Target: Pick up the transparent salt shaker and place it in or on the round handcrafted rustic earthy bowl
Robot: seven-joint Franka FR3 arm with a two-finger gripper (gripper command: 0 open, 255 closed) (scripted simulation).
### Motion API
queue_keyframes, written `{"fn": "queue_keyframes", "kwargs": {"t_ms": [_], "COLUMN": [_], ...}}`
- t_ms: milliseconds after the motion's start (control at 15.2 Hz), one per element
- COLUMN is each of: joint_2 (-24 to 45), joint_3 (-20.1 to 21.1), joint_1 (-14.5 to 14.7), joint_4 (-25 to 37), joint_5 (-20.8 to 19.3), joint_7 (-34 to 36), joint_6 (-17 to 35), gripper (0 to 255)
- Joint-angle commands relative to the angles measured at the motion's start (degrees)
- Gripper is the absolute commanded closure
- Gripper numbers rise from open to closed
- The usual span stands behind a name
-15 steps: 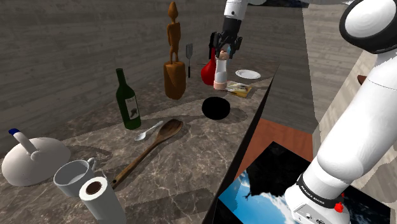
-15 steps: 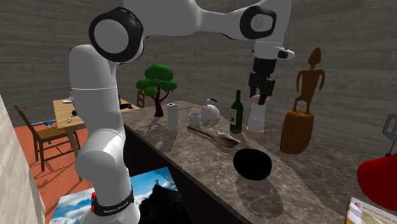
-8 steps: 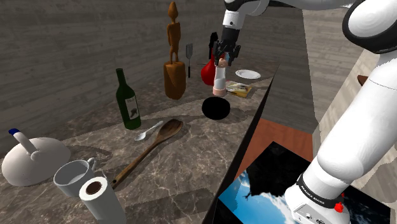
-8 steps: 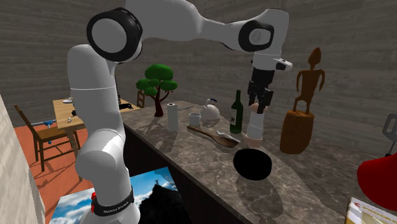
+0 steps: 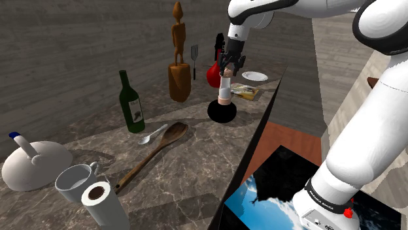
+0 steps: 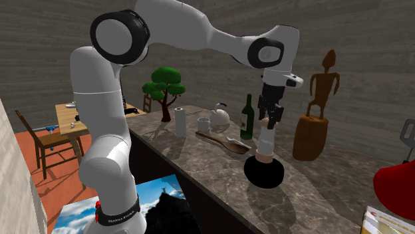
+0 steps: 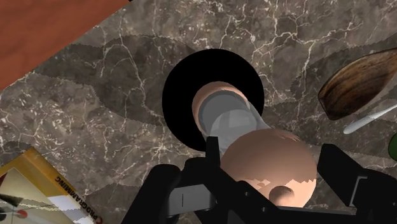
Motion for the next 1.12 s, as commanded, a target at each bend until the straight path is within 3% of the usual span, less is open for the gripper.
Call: {"fn": "queue_keyframes", "kwargs": {"t_ms": [0,198,660,726,1056], "joint_2": [0.08,0.34,0.34,0.34,0.34], "joint_3": [-0.02,0.01,0.01,0.01,0.01], "joint_1": [-0.02,0.00,0.00,0.00,0.00], "joint_4": [-1.38,-3.52,-3.52,-3.52,-3.52], "joint_5": [0.07,0.21,0.21,0.21,0.21], "joint_7": [-0.30,-0.66,-0.66,-0.65,-0.65], "joint_6": [1.47,3.85,3.85,3.85,3.85], "gripper": [255,255,255,0,0]}}
